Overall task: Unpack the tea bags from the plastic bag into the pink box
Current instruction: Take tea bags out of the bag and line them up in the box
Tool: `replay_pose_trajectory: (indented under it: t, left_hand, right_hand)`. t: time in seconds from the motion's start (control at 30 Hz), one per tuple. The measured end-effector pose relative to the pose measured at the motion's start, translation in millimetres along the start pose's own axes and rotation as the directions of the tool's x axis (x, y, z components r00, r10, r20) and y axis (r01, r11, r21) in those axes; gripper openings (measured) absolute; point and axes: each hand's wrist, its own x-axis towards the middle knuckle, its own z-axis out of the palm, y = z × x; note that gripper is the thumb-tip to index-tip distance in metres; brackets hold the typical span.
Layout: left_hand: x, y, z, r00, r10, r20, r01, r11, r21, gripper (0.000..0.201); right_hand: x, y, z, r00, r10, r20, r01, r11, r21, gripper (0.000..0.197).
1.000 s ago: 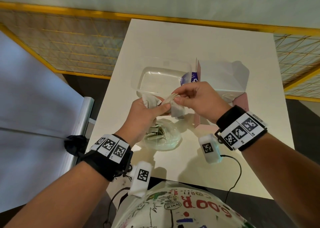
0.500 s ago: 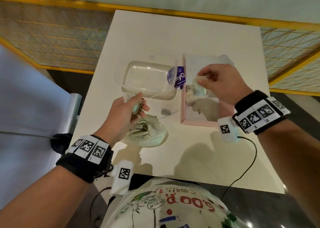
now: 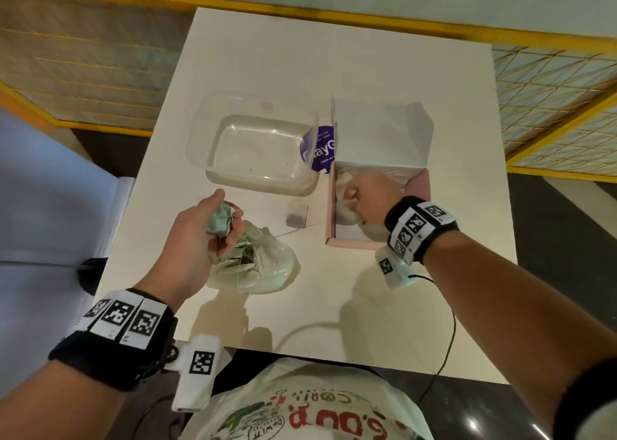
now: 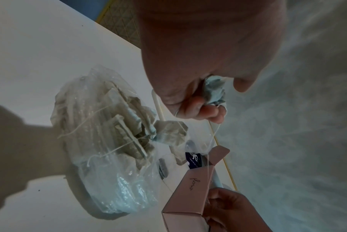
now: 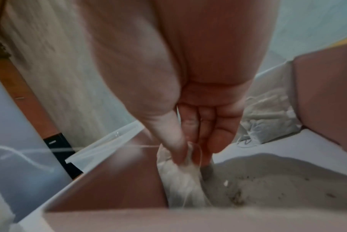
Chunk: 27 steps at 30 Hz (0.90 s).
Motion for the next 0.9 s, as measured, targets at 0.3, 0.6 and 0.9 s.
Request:
replay_pose_trajectory:
  t: [0.3,0.6,0.9]
  left_hand:
    - [1.2,-10.1,-13.4,0.999,-0.03,-0.035,0.031,0.999,0.02,0.05]
    - [16.3,-18.8,-42.5,0.993,-0.035,-0.111,0.057,0.978,0.199,0.038]
    - [15.4,-19.6,-57.4,0.993,0.093,0.067,-0.114,0.78,0.616,0.03]
  right_hand:
    - [-9.5,-34.0,-16.4,0.949,-0.127,-0.287,0.037,0.953,-0.301,0.003]
    - [19.1,-137.6,41.9,0.986,-0.128,0.107,0.16,0.909,-0.385,0.022]
    - [30.2,-137.0,58.6,0.991,0.048,0.124,0.007,0.912,-0.41,0.025]
